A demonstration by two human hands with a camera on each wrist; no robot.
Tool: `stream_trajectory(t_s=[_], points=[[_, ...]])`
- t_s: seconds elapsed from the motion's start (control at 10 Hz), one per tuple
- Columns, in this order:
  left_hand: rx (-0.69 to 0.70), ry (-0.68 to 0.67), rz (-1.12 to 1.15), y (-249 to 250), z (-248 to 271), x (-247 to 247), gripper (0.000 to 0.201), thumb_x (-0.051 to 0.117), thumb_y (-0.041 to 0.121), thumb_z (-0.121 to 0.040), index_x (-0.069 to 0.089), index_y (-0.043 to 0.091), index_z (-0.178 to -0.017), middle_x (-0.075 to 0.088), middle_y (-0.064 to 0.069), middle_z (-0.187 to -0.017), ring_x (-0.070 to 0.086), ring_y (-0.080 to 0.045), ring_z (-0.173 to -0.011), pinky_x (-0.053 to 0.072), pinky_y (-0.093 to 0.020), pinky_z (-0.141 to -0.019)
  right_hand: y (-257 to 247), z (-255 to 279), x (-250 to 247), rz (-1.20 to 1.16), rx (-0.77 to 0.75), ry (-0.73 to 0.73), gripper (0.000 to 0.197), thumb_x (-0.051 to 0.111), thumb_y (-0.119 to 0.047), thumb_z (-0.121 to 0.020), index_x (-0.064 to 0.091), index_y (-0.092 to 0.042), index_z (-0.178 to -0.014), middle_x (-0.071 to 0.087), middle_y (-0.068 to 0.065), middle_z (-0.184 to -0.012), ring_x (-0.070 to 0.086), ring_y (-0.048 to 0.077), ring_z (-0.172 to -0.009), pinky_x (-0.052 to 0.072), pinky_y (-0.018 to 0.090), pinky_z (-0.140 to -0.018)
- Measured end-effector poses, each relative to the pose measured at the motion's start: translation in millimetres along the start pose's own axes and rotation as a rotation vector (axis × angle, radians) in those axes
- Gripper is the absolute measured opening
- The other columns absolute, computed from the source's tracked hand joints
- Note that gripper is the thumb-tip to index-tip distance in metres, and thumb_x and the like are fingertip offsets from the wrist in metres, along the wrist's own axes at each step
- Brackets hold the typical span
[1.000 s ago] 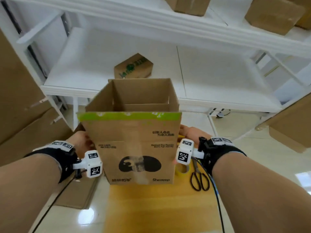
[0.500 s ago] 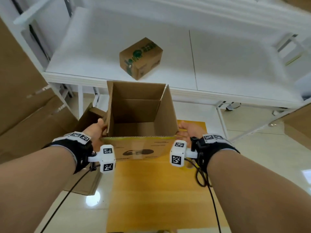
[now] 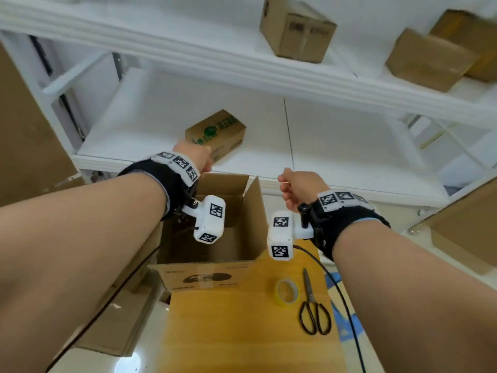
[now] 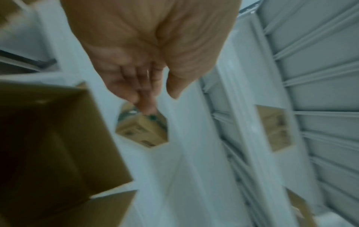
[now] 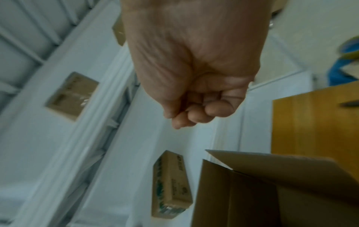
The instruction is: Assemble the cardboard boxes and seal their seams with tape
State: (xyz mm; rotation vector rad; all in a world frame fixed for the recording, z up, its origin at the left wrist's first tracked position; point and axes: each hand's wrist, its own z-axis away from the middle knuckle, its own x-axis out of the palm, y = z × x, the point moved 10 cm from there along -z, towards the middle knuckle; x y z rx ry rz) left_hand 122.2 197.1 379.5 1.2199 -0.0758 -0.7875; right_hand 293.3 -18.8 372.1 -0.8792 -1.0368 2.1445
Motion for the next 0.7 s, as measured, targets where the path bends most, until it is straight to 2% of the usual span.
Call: stream_trajectory(t_s=[0.1, 0.2, 0.3, 0.4, 0.5, 0.6, 0.7], points=[[0.241, -0.089, 0.150, 60.7, 18.3, 25.5, 0.019, 0.057, 0.025, -0.093, 0.066, 0.009, -0.087, 0.069, 0.001, -0.070, 0.056, -0.011, -0.055, 0.043, -0.023, -0.049, -43.5, 10.7, -3.2, -0.011, -0.177, -0.027, 0.029, 0.045, -0.033, -0.100, 0.061, -0.015, -0.084, 0.051, -0.001, -0.063, 0.041, 0.012, -0.046, 0.032, 0.024, -0.047], [0.373, -0.179, 0.238, 94.2, 47.0, 43.0, 0.028, 0.061, 0.037, -0.091, 0.066, 0.012, -0.079, 0.062, 0.006, -0.057, 0.047, -0.010, -0.046, 0.034, -0.020, -0.042, -70.5, 27.9, -4.9, -0.127, -0.307, -0.027, 0.045, 0.045, -0.048, -0.101, 0.058, -0.015, -0.075, 0.048, -0.003, -0.054, 0.038, 0.012, -0.043, 0.031, 0.023, -0.045], [0.439, -0.184, 0.336, 115.5, 80.3, 43.0, 0.051, 0.058, 0.064, -0.083, 0.057, 0.019, -0.058, 0.048, 0.003, -0.046, 0.037, -0.012, -0.039, 0.030, -0.020, -0.040, -89.9, 50.9, -11.3, -0.115, -0.431, -0.011, 0.065, 0.034, -0.066, -0.097, 0.049, -0.014, -0.061, 0.041, -0.001, -0.047, 0.034, 0.012, -0.040, 0.030, 0.022, -0.041], [0.520, -0.225, 0.437, 114.5, 121.6, 35.6, 0.066, 0.040, 0.080, -0.071, 0.044, 0.020, -0.045, 0.038, 0.003, -0.038, 0.031, -0.013, -0.034, 0.026, -0.021, -0.040, -104.0, 94.1, -23.8, -0.018, -0.632, -0.012, 0.079, 0.019, -0.081, -0.081, 0.039, -0.010, -0.053, 0.035, 0.001, -0.045, 0.034, 0.012, -0.041, 0.034, 0.020, -0.045], [0.613, -0.439, 0.555, 91.5, 159.1, 43.0, 0.066, 0.032, 0.080, -0.068, 0.040, 0.020, -0.042, 0.033, 0.002, -0.037, 0.027, -0.012, -0.033, 0.025, -0.017, -0.041, -89.1, 131.0, -27.7, 0.012, -0.754, -0.061, 0.094, 0.017, -0.091, -0.066, 0.032, 0.001, -0.056, 0.030, 0.009, -0.050, 0.033, 0.017, -0.046, 0.036, 0.020, -0.050], [0.642, -0.572, 0.624, 77.0, 174.4, 54.3, 0.071, 0.035, 0.082, -0.069, 0.040, 0.015, -0.045, 0.032, -0.002, -0.038, 0.028, -0.011, -0.032, 0.029, -0.013, -0.040, -74.6, 145.3, -23.7, 0.018, -0.752, -0.100, 0.099, 0.018, -0.101, -0.055, 0.030, -0.002, -0.054, 0.029, 0.009, -0.050, 0.032, 0.015, -0.046, 0.033, 0.023, -0.050], [0.684, -0.579, 0.633, 89.3, 181.0, 53.4, 0.073, 0.035, 0.084, -0.068, 0.040, 0.015, -0.044, 0.032, -0.002, -0.036, 0.028, -0.011, -0.032, 0.028, -0.013, -0.041, -88.9, 159.0, -27.6, -0.058, -0.799, -0.114, 0.094, 0.022, -0.097, -0.057, 0.027, -0.002, -0.055, 0.021, 0.013, -0.052, 0.027, 0.012, -0.046, 0.025, 0.027, -0.048]])
